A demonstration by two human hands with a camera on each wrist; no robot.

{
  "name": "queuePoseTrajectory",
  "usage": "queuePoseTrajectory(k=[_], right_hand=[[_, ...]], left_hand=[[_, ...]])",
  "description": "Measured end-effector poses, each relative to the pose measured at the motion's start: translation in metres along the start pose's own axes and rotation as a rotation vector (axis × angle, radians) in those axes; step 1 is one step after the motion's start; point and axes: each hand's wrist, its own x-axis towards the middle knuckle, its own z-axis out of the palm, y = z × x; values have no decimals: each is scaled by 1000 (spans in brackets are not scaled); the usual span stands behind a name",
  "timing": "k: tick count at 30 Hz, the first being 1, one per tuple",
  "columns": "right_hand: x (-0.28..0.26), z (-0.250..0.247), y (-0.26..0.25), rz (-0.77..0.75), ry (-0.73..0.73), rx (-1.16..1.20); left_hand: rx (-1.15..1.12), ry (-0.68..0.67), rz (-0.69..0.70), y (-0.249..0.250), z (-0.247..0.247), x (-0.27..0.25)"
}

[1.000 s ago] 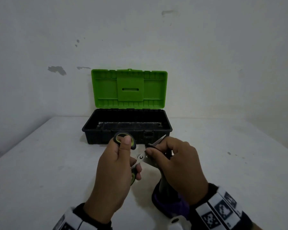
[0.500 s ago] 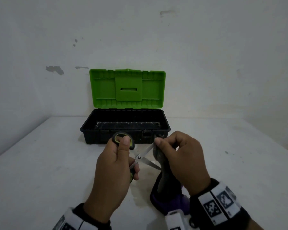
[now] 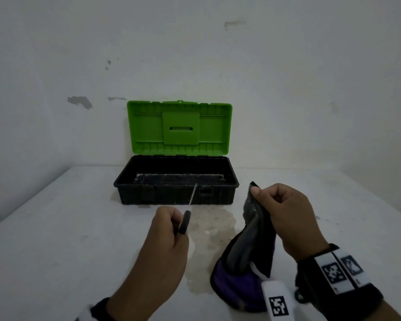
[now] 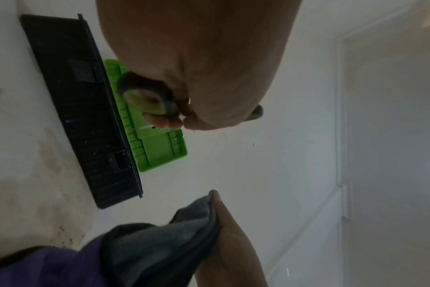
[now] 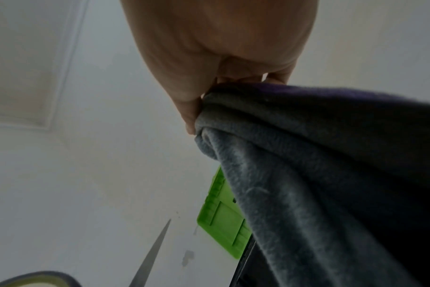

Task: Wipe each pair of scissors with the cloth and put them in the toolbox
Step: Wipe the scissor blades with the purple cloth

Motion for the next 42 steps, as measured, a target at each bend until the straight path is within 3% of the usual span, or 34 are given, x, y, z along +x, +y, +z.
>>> queuePoseTrajectory(k=[5,13,20,29,35,42], right_hand=[[-3,-23,9,45,16,37],[-11,-34,5,-4,-18,-30],[-24,-15,-6,-11,-85,34],[-36,12,-19,-49,-222,79],[-45,30,-26,-73,-271,114],[-45,36,-31,-102,-282,82]], left_hand=[[106,55,13,-5,-11,3],[156,151,83,-10,-21,-3],[50,61,79,-8,-23,-11],[-494,171,-240,3,-24,0],[-734,84,-485,2,-20,2],[-874,65,-570,3,-25,1]])
